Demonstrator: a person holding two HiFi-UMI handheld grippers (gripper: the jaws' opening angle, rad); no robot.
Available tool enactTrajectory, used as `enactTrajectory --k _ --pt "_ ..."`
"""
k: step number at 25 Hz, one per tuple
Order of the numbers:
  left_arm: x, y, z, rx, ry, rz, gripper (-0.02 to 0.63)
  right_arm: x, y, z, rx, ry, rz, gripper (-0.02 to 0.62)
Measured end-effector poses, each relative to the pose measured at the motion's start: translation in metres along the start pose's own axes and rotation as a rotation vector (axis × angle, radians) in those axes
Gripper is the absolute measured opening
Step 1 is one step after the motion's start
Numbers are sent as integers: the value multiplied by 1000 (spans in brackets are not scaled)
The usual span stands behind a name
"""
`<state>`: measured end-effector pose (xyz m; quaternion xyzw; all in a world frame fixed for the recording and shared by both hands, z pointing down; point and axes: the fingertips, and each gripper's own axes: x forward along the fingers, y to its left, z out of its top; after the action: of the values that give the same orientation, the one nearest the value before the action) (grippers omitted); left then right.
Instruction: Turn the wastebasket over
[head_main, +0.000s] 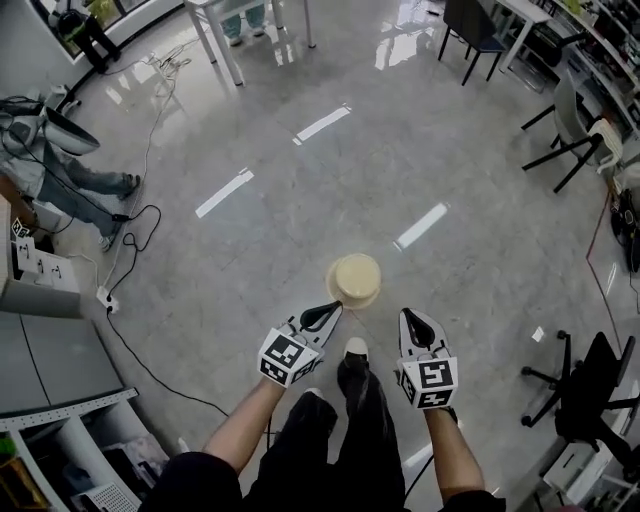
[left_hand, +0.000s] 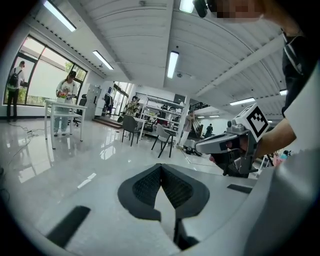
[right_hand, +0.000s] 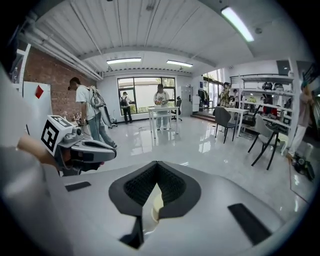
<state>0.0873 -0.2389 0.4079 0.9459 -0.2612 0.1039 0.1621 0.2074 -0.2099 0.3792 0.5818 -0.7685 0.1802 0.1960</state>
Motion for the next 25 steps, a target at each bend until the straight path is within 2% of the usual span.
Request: enactTrajectory --k 3,6,9,11,14,18,25 --pt "-38 -26 51 -24 -3 6 8 -46 24 50 7 -12 -22 11" --pt "-74 -54 90 -33 -2 32 8 -89 53 73 -54 5 -43 11" --pt "-106 -85 114 -42 -14 28 8 -129 77 79 65 -19 -45 11" --pt "-133 -109 116 -59 -33 1 8 -157 97 74 90 -32 -79 11" --pt "-168 -137 112 -50 -42 2 8 -191 126 74 61 -66 -118 11" --pt "-198 -158 117 0 -54 -2 8 -217 156 75 75 -99 -103 11" --pt "-213 -185 109 59 -43 5 8 -238 180 66 95 -106 -64 11"
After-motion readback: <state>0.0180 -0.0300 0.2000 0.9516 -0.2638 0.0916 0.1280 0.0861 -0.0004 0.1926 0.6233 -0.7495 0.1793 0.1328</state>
